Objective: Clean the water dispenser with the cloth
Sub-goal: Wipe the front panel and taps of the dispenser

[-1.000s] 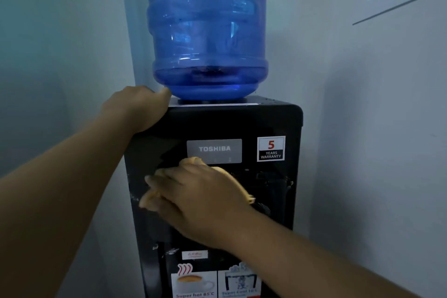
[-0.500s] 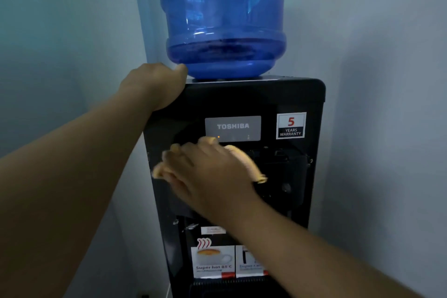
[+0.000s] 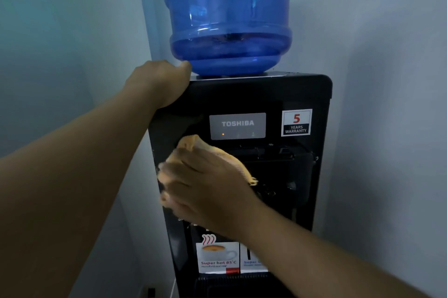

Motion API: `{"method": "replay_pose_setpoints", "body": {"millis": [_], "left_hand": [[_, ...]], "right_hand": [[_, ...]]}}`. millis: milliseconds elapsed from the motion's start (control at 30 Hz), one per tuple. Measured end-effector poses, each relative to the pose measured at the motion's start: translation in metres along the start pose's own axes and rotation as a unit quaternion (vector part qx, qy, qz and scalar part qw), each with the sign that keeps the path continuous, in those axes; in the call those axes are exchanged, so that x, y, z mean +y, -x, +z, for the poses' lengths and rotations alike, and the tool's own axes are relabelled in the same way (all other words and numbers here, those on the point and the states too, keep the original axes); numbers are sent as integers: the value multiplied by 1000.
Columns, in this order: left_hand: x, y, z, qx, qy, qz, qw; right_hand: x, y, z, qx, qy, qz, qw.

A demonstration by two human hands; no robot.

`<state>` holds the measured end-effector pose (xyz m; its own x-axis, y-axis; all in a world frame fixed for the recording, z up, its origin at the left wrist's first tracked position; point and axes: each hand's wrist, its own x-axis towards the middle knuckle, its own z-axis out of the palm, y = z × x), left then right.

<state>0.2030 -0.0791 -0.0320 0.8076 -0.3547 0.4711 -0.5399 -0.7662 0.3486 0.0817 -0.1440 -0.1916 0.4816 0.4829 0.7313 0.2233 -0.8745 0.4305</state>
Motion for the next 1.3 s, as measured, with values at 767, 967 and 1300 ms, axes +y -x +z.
{"method": "replay_pose_setpoints", "body": {"millis": [767, 967, 1300], "left_hand": [[1, 0, 3, 38, -3, -7, 999], [2, 4, 4, 36, 7, -13, 999], [4, 11, 2, 41, 23, 4, 999]], "right_hand": [[21, 39, -1, 68, 108, 213, 969], [16, 46, 9, -13, 144, 55, 988], [20, 16, -10, 64, 83, 241, 965]]}}
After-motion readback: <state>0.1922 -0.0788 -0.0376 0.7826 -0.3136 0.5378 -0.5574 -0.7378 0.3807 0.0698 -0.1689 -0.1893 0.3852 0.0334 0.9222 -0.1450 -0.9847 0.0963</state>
